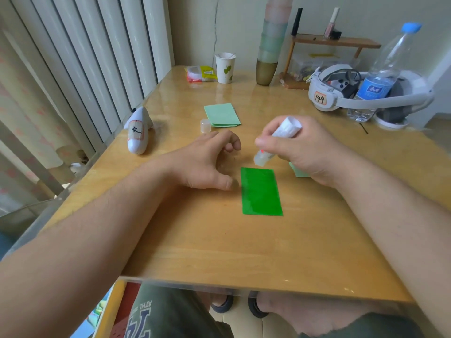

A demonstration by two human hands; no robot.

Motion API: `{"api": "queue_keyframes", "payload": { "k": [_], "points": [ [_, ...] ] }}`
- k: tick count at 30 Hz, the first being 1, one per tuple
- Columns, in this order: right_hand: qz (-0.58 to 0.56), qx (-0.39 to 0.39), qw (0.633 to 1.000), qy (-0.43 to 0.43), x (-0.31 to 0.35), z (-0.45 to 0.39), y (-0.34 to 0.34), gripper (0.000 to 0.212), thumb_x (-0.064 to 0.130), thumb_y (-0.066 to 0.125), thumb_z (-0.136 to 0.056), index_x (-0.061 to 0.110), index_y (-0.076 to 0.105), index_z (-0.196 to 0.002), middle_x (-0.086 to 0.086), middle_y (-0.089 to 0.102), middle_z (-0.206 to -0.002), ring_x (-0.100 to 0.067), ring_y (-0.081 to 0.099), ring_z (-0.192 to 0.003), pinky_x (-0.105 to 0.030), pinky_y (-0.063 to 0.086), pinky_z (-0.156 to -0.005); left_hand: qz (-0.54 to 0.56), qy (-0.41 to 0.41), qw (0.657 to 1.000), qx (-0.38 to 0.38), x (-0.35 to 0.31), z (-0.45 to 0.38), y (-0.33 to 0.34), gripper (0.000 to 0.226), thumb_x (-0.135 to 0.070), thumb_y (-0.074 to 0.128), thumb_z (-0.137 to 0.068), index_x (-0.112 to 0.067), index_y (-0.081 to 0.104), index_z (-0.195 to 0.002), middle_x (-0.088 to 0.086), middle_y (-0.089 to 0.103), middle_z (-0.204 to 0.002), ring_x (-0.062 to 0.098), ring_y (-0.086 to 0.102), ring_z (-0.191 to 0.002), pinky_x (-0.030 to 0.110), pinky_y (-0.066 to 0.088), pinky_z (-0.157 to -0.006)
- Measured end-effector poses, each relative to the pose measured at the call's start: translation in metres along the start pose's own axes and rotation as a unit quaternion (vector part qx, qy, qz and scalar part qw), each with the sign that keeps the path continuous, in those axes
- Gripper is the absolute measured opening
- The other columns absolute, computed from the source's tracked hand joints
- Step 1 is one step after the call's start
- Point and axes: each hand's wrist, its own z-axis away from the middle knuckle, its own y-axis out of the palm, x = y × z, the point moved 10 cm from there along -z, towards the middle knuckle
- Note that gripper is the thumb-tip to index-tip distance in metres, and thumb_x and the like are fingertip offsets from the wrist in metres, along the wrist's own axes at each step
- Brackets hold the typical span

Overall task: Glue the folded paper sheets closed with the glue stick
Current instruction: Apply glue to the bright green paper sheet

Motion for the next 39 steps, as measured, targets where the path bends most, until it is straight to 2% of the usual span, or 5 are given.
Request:
{"api": "queue_keyframes", "payload": {
  "k": [6, 14, 23, 29, 39],
  "points": [
    [0.112, -0.039, 0.993, 0.018, -0.018, -0.018, 0.019, 0.022, 0.036, 0.075, -0.081, 0.015, 0.068, -0.081, 0.005, 0.06, -0.065, -0.01, 0.053, -0.065, -0.034, 0.045, -0.065, -0.059, -0.021, 0.998, -0.012, 0.004, 0.0, 0.006, 0.09, -0.09, 0.067, -0.052, -0.051, 0.027, -0.123, -0.011, 0.039, -0.133, 0.017, 0.036, -0.129, 0.047, 0.034, -0.117],
    [0.146, -0.063, 0.987, -0.014, -0.022, -0.005, 0.025, 0.028, 0.042, 0.072, -0.079, 0.016, 0.064, -0.073, -0.002, 0.064, -0.067, -0.022, 0.058, -0.067, -0.037, 0.049, -0.063, -0.148, -0.057, 0.987, 0.012, 0.005, 0.002, 0.009, 0.105, -0.098, 0.051, -0.046, -0.043, 0.027, -0.132, -0.009, 0.033, -0.142, 0.021, 0.027, -0.135, 0.042, 0.026, -0.116],
    [0.154, -0.016, 0.988, -0.012, -0.024, -0.008, 0.037, 0.023, 0.038, 0.075, -0.08, 0.02, 0.063, -0.072, 0.01, 0.056, -0.059, -0.012, 0.05, -0.06, -0.038, 0.049, -0.063, -0.139, -0.061, 0.988, 0.017, 0.006, 0.002, 0.01, 0.102, -0.097, 0.054, -0.047, -0.044, 0.027, -0.131, -0.012, 0.031, -0.132, 0.019, 0.026, -0.129, 0.04, 0.026, -0.112],
    [0.181, -0.042, 0.983, -0.009, -0.023, -0.015, 0.033, 0.02, 0.036, 0.075, -0.083, 0.021, 0.064, -0.076, 0.01, 0.062, -0.063, -0.012, 0.054, -0.063, -0.031, 0.045, -0.062, -0.144, -0.063, 0.987, 0.027, 0.004, 0.002, 0.013, 0.108, -0.096, 0.052, -0.045, -0.042, 0.026, -0.134, -0.012, 0.029, -0.132, 0.019, 0.026, -0.131, 0.041, 0.026, -0.114],
    [0.202, -0.106, 0.974, -0.006, -0.022, -0.025, 0.024, 0.027, 0.039, 0.074, -0.085, 0.015, 0.065, -0.079, -0.002, 0.068, -0.072, -0.025, 0.061, -0.076, -0.039, 0.051, -0.069, -0.143, -0.067, 0.987, 0.033, 0.003, 0.002, 0.012, 0.111, -0.094, 0.055, -0.047, -0.04, 0.023, -0.138, -0.01, 0.028, -0.137, 0.019, 0.023, -0.134, 0.042, 0.025, -0.115]
  ]
}}
